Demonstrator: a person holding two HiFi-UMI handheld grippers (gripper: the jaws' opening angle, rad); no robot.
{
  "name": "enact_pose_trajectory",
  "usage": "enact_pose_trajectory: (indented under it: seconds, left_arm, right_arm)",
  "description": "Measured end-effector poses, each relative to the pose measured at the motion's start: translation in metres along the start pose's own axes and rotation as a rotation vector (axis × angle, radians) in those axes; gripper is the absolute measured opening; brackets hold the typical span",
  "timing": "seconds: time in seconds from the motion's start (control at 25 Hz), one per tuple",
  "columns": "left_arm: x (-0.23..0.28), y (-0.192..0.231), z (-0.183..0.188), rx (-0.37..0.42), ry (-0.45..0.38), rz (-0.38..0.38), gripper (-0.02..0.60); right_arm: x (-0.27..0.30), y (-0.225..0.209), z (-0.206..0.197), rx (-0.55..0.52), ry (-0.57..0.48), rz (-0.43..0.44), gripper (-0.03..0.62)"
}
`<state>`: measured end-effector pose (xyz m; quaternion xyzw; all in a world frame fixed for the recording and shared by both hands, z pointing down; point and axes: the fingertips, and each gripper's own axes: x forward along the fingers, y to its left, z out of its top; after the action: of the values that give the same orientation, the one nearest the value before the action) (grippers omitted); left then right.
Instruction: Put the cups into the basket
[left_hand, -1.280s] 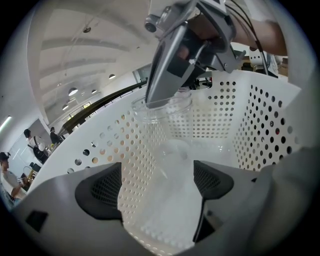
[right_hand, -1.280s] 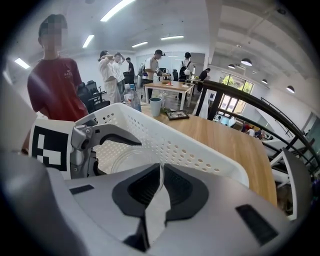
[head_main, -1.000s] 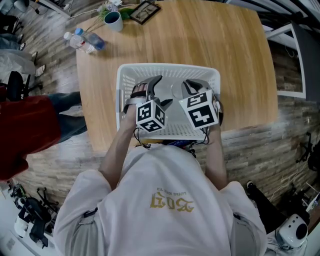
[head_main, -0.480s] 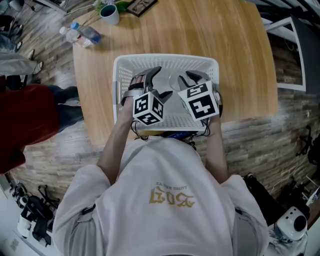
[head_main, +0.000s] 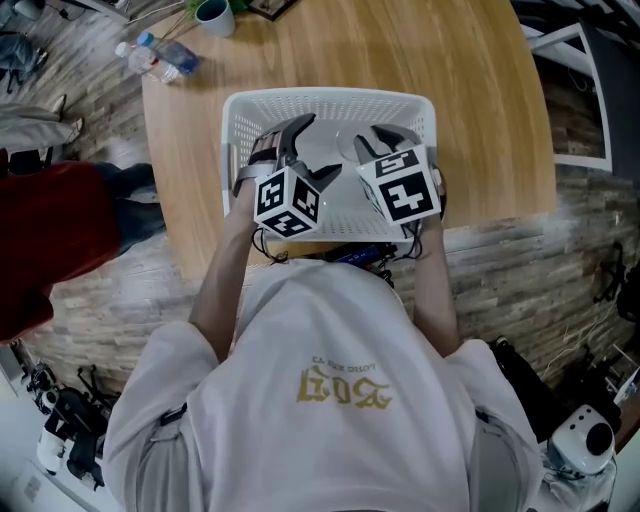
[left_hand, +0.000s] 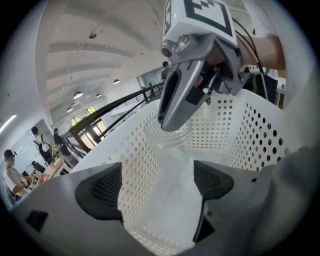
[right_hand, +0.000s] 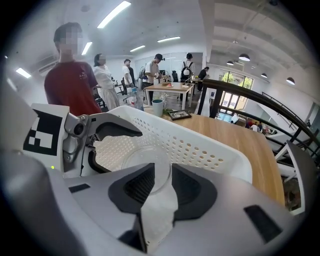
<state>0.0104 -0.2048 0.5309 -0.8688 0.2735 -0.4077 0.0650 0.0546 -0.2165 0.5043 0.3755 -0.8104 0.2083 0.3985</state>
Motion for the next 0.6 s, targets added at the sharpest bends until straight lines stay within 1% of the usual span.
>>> enact_pose_trajectory:
  seconds: [0.12,0.28,0.52,0.6]
  left_arm:
    - [-0.001,-0.003,-0.003,-0.013,0.008,-0.017,0.436]
    - [-0.001,-0.004,-0.004,-0.003,0.018,-0.019,0.436]
    - [-0.006,0.004,0.004,-0.059,-0.028,0.0,0.436]
    - [-0.009,0.005,0.006,-0.088,-0.041,-0.005,0.436]
  right_arm:
    - [-0.003,0.001,-0.001,-0.003,-0.002,-0.012,0.098]
    - [-0.004,0.002,-0.003,-0.005,-0.01,-0.016,0.097]
    - [-0.011,-0.004,0.001,0.034,-0.071,-0.017,0.098]
    - [-0.014,-0.004,0.003,0.047,-0.088,-0.01,0.097]
